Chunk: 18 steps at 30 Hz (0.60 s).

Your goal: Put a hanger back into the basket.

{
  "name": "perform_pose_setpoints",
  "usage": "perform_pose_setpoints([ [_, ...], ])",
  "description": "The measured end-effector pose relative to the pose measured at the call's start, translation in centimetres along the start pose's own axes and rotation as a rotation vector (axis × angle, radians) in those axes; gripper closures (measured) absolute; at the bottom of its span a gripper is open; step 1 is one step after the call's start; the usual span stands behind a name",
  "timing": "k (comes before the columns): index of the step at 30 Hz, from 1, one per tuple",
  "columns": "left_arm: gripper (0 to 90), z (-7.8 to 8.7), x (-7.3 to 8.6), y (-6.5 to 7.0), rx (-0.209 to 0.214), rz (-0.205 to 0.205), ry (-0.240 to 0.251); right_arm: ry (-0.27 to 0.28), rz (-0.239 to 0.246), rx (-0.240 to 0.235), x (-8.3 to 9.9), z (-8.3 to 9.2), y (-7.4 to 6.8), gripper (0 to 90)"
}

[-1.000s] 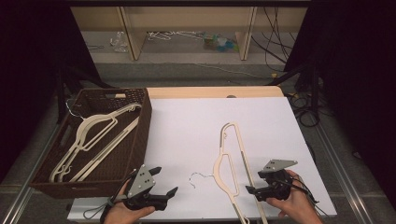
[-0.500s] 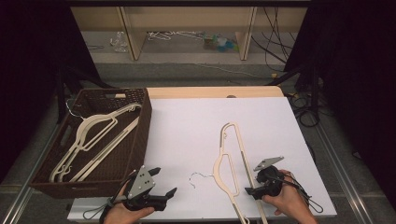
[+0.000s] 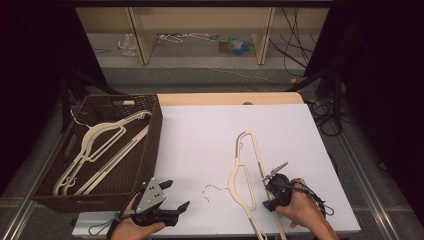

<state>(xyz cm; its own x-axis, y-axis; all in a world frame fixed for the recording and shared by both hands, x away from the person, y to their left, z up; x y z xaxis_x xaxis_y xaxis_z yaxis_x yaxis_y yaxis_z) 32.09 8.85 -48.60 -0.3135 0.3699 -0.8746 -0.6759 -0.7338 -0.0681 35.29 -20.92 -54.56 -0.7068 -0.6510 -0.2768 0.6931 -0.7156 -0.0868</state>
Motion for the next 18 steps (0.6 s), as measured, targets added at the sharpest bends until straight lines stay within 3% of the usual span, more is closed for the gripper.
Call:
perform_pose_setpoints([
  [5,21.4,0.1,0.0,-0.1,-0.003,-0.003,-0.002,-0.002,0.007,-0.015,0.2,0.2,0.2,63.1],
  [10,21.8,0.0,0.1,0.0,-0.001,-0.002,-0.004,-0.006,0.019,-0.015,0.3,0.2,0.3,65.5],
  [18,23.0,0.0,0.1,-0.1,-0.003,-0.01,-0.007,0.05,0.011,-0.046,0.4,0.3,1.0,75.3],
])
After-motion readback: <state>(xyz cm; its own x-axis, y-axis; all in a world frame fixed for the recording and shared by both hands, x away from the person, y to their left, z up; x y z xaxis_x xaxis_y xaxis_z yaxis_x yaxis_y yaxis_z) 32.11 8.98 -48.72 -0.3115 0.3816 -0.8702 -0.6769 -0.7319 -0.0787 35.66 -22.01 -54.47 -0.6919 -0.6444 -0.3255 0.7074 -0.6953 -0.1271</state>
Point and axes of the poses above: each handheld gripper's, and its own axes: z roughly backward along the jaws, x roughly out of its underside, y roughly to its right, the point moved 9 cm from there along -z, roughly forward along the jaws, and after that the axes turned 6 degrees about -x, right-handed, at the moved point
